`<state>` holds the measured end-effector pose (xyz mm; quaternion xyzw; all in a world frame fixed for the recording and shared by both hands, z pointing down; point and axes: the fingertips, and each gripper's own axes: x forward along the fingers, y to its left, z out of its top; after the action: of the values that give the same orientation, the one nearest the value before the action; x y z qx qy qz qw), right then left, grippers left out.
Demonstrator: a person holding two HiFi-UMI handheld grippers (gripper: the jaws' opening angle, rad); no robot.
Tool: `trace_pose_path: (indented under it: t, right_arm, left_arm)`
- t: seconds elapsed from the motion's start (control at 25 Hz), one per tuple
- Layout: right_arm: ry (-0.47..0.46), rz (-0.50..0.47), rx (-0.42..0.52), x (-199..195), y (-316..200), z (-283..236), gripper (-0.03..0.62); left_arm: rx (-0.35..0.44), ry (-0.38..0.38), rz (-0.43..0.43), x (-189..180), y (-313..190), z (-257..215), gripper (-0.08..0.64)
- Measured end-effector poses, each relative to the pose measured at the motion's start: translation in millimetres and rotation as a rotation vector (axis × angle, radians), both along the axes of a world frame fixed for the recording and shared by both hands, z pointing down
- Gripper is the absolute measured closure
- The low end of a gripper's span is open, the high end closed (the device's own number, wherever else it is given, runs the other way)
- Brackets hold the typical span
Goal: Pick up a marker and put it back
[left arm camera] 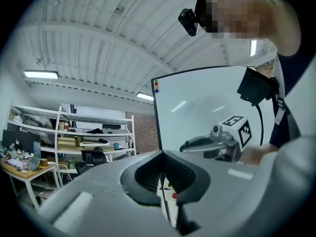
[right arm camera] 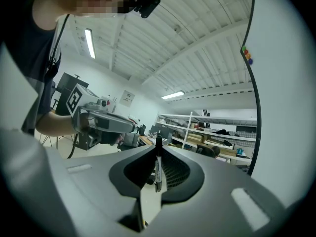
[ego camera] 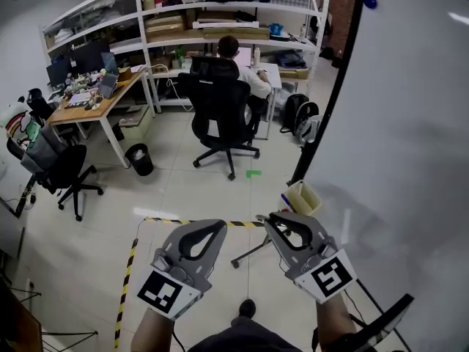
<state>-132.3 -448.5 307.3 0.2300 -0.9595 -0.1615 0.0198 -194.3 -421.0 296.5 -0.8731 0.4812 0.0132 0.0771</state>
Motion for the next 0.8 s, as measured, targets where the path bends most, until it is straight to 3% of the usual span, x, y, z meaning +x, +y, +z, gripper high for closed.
trace_pose_path:
  t: [0.32,0.56,0.8]
  right_arm:
    - [0.047,0.027,0.027,-19,113,9,0.555]
    - [0.149,0.083,-0.001,-16,173,24,0.555]
    - [0.172,0.134,0.017,17,214,11,0.555]
  left_arm:
    - [-0.012,0.021,0.046,-15,110,14,0.554]
    - [-0.020,0.027,0.085,-18,166,24,0.555]
    - [0.000,0.029,0.152,18,205,10,0.554]
